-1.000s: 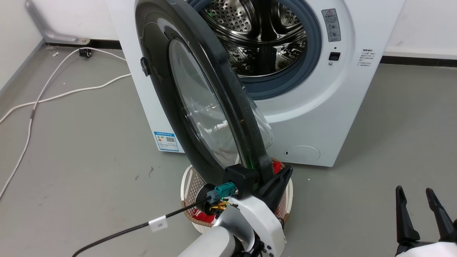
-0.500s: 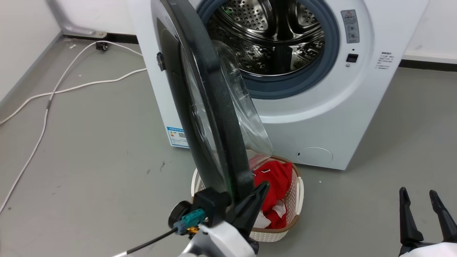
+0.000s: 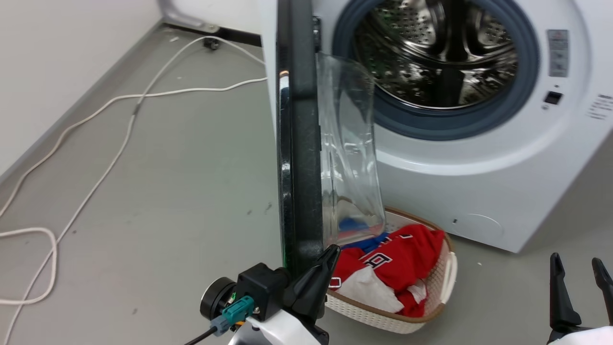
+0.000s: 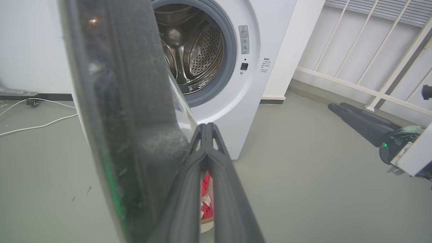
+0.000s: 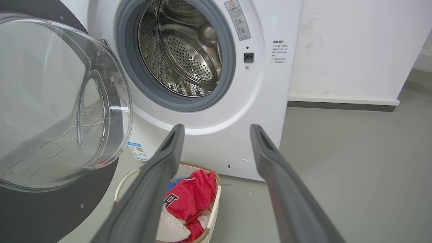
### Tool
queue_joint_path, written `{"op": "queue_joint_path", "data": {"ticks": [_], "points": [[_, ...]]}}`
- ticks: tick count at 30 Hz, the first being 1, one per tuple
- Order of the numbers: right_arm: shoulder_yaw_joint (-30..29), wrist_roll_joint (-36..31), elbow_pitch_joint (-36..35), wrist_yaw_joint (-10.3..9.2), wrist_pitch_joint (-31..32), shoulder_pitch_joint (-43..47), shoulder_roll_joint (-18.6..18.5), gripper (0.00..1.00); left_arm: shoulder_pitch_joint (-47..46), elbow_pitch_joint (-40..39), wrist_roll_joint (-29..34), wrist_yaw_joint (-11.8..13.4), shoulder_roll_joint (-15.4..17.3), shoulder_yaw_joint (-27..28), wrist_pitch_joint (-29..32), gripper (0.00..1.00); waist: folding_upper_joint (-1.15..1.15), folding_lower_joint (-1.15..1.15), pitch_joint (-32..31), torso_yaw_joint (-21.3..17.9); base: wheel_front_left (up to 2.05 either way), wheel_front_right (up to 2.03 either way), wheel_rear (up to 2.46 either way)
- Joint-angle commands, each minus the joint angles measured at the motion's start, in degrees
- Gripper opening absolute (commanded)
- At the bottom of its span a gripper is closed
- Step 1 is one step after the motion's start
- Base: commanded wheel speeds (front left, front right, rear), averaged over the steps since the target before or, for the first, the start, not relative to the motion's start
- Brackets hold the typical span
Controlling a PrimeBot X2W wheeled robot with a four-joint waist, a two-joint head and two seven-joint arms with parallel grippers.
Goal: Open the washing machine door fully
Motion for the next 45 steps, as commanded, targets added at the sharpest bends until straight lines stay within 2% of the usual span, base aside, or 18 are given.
{"op": "queue_joint_path", "data": {"ticks": [1,11,16,20,28,35,45], "points": [[-0.02,0.12,-0.14,-0.01,-0.17,-0.65,0.02,1.0,0.6,0.01,0.08,0.9,0.64,0.89,-0.32,0.0,0.0,0.0,0.02,2.65,0.0,0.0,0.0],[-0.32,-0.32,-0.65,-0.01,-0.25,-1.46,0.02,1.0,2.24,-0.09,-2.14,3.66,1.69,5.48,-2.27,0.0,0.0,0.0,0.67,10.08,0.0,0.0,0.0],[0.56,-0.96,-1.17,-0.01,0.56,-2.75,0.01,1.0,2.55,1.45,-3.84,5.04,3.65,10.15,-3.83,0.0,0.0,0.0,1.64,10.95,0.0,0.0,0.0],[0.84,-1.53,-1.78,-0.01,1.09,-3.54,0.01,1.0,1.07,3.76,-5.89,4.43,5.44,14.2,-5.27,0.0,0.0,0.0,2.61,11.24,0.0,0.0,0.0],[0.78,-3.11,-4.13,-0.01,2.87,-4.69,0.0,1.0,-2.21,11.34,-9.91,1.86,9.23,22.15,-8.61,0.0,0.0,0.0,6.21,10.07,0.0,0.0,0.0],[1.14,-4.29,-5.45,-0.01,4.38,-6.74,0.01,1.0,-7.04,22.89,-13.88,-2.52,11.92,29.2,-12.6,0.0,0.0,0.0,9.23,8.19,0.0,0.0,0.0],[0.91,-5.0,-5.82,-0.01,5.12,-8.83,0.01,1.0,-15.46,36.83,-13.55,-9.43,12.97,31.14,-14.59,0.0,0.0,0.0,11.51,6.65,0.0,0.0,0.0]]}}
